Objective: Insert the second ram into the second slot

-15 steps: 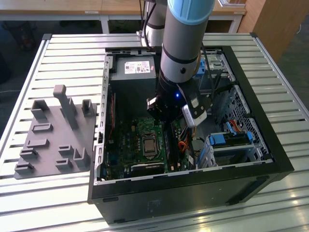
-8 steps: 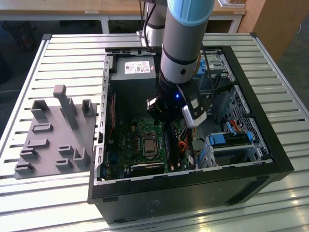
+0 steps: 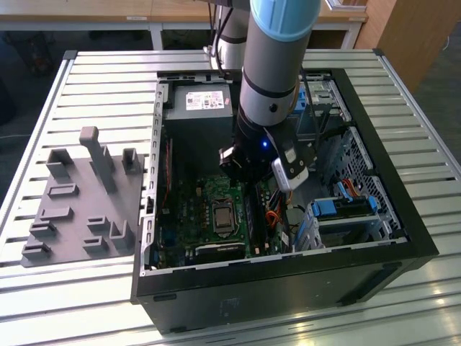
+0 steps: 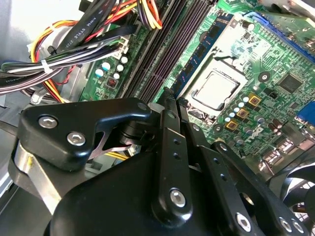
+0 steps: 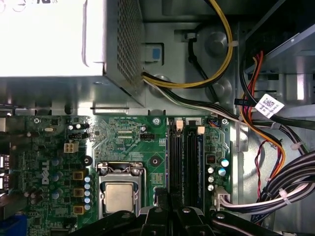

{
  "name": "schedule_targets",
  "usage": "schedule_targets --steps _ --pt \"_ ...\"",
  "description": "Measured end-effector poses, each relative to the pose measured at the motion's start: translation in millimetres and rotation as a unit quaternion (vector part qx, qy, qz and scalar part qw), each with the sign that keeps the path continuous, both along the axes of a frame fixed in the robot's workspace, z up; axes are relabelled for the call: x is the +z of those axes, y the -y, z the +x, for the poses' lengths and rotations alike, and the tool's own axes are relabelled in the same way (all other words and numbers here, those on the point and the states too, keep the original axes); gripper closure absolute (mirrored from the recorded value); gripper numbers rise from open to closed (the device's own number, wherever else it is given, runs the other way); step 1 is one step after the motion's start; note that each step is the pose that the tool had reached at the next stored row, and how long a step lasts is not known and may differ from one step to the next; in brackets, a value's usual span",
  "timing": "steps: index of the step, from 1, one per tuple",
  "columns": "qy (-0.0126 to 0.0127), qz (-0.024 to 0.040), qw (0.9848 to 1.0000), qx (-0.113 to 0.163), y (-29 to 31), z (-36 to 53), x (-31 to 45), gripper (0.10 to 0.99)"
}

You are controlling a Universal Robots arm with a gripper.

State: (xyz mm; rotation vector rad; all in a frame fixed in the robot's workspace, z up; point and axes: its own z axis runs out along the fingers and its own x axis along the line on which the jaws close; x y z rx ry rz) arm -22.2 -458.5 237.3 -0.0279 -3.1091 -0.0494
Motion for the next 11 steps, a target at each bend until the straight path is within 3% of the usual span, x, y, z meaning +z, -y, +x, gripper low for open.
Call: schedule_targets --steps 11 --pt "-0.0028 0.0000 1.0000 -0.001 1.3 3.7 -6.3 0.949"
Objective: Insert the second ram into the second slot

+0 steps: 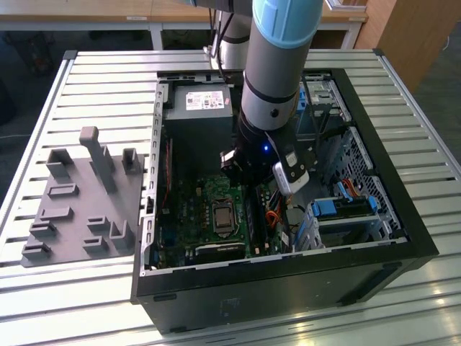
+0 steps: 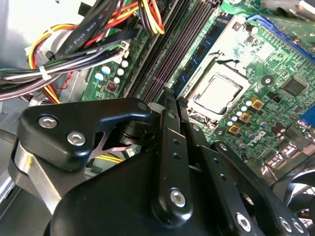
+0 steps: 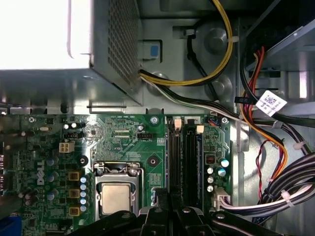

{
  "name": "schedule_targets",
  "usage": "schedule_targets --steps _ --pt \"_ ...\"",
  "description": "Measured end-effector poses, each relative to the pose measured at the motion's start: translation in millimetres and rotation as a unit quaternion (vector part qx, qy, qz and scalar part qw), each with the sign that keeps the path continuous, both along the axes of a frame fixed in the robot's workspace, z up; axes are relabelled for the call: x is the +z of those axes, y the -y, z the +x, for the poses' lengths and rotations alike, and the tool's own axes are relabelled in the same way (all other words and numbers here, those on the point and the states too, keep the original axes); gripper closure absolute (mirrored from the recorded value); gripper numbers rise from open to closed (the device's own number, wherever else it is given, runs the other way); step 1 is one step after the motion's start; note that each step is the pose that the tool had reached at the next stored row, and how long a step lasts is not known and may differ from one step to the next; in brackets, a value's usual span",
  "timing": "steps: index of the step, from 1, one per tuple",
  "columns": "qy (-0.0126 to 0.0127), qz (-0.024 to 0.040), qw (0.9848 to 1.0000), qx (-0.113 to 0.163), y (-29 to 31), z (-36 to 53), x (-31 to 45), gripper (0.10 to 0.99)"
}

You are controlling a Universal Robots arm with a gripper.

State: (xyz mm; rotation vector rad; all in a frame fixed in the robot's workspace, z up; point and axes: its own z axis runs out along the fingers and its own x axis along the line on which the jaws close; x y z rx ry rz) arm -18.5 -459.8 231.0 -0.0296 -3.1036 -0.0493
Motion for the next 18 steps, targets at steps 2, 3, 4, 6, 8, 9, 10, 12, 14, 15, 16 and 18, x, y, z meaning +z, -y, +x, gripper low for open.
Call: schedule_targets --steps 2,3,4,6,8,9,10,12,14,15,16,18 --pt "-0.0005 0.0000 1.0000 -0.001 0.8 1.5 -0.5 0.949" --pt "-0.0007 0.0000 1.0000 -0.001 1.0 2.1 -0.8 0.949" --pt "-0.0008 0.0000 1.0000 -0.001 1.0 2.3 -0.9 0.949" --pt "-0.0010 -0.0001 1.0000 -0.001 1.1 2.3 -1.4 0.949" --pt "-0.0012 -0.0002 1.0000 -0.001 1.4 2.4 -1.9 0.949" --pt "-0.0012 -0.0002 1.0000 -0.001 1.7 2.4 -2.1 0.949" --pt "-0.0013 -0.0002 1.0000 -0.001 1.9 2.4 -2.3 0.949" --pt "-0.0013 -0.0002 1.0000 -0.001 2.4 2.4 -2.5 0.949" --pt "-0.0015 -0.0002 1.0000 -0.001 3.0 2.5 -2.7 0.949" --pt "-0.0015 -0.0003 1.0000 -0.001 3.2 2.7 -2.9 0.949" --pt "-0.0016 -0.0001 1.0000 -0.001 3.4 3.1 -3.3 0.949" --pt "-0.0018 -0.0003 1.0000 -0.002 3.5 4.0 -3.5 0.949"
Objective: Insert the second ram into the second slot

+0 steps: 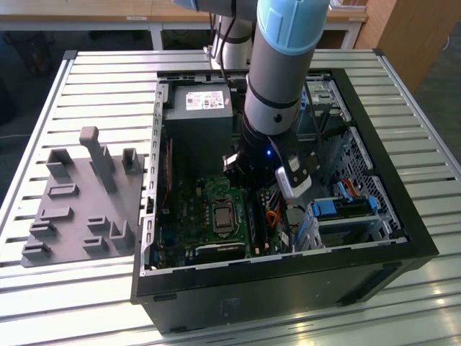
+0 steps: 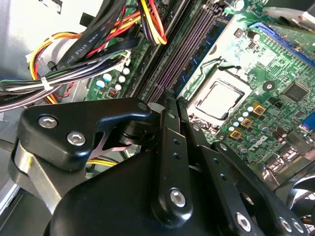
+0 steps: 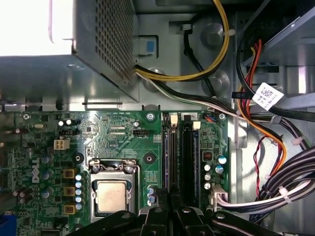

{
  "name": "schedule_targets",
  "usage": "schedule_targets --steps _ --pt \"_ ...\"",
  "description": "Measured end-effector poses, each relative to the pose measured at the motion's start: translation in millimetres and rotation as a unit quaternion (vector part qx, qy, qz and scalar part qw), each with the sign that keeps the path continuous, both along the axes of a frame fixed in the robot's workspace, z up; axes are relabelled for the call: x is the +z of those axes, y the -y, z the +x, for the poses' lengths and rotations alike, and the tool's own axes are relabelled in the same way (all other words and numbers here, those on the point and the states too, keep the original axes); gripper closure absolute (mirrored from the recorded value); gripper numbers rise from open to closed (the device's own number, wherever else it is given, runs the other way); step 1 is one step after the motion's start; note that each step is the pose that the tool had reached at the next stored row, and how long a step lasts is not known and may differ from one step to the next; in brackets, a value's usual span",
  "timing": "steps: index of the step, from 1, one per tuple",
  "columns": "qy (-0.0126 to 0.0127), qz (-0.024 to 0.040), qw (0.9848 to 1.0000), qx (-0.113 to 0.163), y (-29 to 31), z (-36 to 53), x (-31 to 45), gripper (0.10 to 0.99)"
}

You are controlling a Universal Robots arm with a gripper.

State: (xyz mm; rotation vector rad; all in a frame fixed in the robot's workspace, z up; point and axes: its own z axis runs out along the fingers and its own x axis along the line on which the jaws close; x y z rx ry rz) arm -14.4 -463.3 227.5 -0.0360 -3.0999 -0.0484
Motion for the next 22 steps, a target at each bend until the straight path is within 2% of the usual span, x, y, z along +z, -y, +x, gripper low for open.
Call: schedule_targets --steps 10,22 --pt "-0.0005 0.0001 1.0000 -0.001 0.0 2.9 -2.4 0.949" --pt "-0.0033 0.0000 1.0000 -0.001 0.0 6.4 -3.7 0.949"
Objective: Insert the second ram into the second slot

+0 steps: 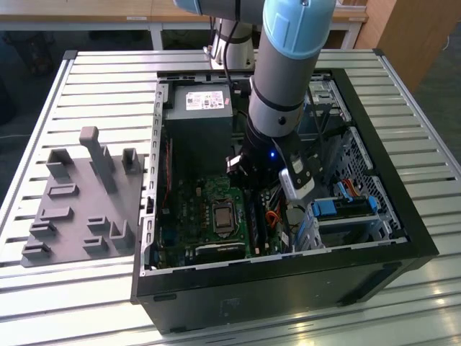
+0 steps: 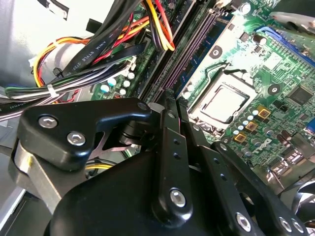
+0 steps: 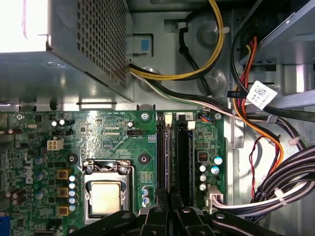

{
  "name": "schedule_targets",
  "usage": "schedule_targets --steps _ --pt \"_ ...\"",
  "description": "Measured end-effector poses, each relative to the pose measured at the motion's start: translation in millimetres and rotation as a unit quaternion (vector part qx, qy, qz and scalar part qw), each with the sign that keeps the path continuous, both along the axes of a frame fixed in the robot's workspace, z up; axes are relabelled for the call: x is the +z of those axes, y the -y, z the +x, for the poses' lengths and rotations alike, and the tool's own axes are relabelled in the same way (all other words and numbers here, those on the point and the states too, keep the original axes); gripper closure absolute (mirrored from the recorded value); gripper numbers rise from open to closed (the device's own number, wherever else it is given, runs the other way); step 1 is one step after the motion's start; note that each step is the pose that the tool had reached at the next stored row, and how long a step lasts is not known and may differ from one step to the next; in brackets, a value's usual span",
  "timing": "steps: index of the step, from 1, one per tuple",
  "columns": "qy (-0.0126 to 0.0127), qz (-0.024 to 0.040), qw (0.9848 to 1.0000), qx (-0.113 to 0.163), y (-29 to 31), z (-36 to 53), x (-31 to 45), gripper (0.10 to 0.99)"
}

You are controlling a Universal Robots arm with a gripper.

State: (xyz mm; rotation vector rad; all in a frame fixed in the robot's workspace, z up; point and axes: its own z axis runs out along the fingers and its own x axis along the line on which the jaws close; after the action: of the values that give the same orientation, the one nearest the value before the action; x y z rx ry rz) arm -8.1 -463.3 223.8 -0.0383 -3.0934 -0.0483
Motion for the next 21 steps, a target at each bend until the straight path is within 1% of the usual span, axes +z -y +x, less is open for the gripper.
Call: schedule_targets --steps 8,21 --pt "-0.0022 0.0001 1.0000 0.000 0.0 2.3 -1.3 0.949" --pt "-0.0053 0.0000 1.0000 0.000 0.0 3.0 -4.9 0.949"
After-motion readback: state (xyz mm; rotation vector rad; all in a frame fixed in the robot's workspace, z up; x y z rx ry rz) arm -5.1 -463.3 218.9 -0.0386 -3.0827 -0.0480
